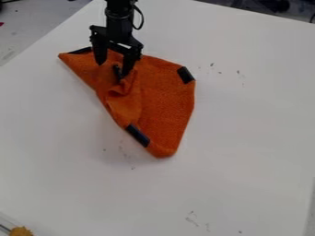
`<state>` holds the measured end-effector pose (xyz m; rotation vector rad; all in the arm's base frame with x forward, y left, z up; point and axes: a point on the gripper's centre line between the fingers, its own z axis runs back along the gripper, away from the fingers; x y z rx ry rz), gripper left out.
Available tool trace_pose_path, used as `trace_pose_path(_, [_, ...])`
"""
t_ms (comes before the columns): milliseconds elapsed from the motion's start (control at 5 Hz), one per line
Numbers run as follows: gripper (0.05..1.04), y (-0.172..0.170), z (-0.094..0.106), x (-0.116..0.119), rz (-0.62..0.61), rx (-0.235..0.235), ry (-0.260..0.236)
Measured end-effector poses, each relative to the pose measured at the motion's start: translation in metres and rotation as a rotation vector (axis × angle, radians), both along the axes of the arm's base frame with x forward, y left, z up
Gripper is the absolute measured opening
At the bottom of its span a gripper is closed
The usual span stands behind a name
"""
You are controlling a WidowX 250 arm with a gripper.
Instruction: Unfolds the cloth from top right to bottom left
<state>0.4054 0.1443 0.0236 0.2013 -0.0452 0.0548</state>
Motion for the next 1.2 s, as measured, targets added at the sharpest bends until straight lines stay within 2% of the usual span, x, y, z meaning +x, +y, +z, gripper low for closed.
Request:
trace_pose_path(400, [0.374,0.002,0.006,0.003,0.003,0.018,0.001])
trace_pose_path(600, [0.168,-0.002,0.008,0.004,-0.007,0.027,0.003])
trace_pose_path(800, [0.064,-0.001,0.008,0.005,-0.008,0.036,0.003])
trace_pose_path(1000, [0.054,-0.001,0.005,0.003,-0.011,0.045,0.011])
trace_pose_path(1200, [0.053,0.002,0.014,-0.007,-0.01,0.076,0.021])
